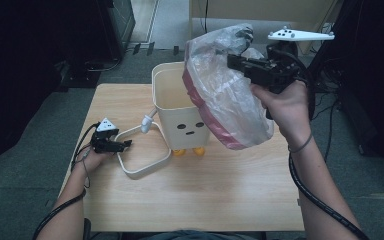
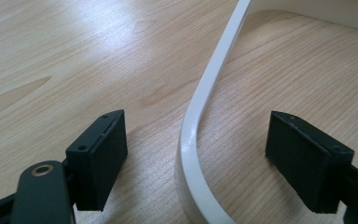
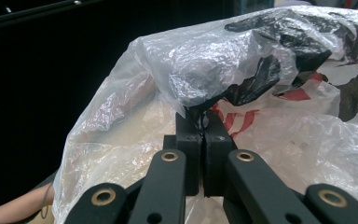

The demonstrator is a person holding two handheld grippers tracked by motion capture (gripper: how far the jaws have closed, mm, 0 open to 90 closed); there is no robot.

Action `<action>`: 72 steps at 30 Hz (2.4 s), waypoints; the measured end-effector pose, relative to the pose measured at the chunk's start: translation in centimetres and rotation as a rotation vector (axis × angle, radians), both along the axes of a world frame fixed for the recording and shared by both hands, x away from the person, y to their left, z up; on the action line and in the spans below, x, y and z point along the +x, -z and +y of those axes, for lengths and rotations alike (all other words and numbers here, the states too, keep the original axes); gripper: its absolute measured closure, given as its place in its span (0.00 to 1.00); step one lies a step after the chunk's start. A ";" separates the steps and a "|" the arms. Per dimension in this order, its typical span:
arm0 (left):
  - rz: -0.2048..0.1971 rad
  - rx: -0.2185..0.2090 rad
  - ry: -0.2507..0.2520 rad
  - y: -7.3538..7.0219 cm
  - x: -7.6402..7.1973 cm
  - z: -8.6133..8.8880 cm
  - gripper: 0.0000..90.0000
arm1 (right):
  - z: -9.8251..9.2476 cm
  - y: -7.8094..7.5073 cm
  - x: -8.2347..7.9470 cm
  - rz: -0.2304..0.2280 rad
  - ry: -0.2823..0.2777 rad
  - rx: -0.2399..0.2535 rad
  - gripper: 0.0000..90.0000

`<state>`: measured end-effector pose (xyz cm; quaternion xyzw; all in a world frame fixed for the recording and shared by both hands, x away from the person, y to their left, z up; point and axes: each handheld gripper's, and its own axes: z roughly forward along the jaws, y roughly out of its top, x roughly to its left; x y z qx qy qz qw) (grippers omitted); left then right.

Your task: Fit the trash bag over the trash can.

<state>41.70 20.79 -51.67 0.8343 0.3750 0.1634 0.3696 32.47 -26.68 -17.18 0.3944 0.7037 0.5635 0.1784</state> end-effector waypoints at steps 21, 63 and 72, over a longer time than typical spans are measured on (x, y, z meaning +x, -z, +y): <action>0.001 0.000 0.002 0.0 0.0 0.0 0.23 | 7.8 0.2 2.4 0.050 -0.156 -0.030 0.99; 0.003 -0.007 0.005 0.0 0.1 0.0 0.23 | 16.7 5.1 9.7 0.235 -0.198 -0.217 0.88; 0.004 -0.005 0.007 0.0 0.1 0.0 0.23 | 16.1 4.4 9.5 0.254 -0.228 -0.174 0.55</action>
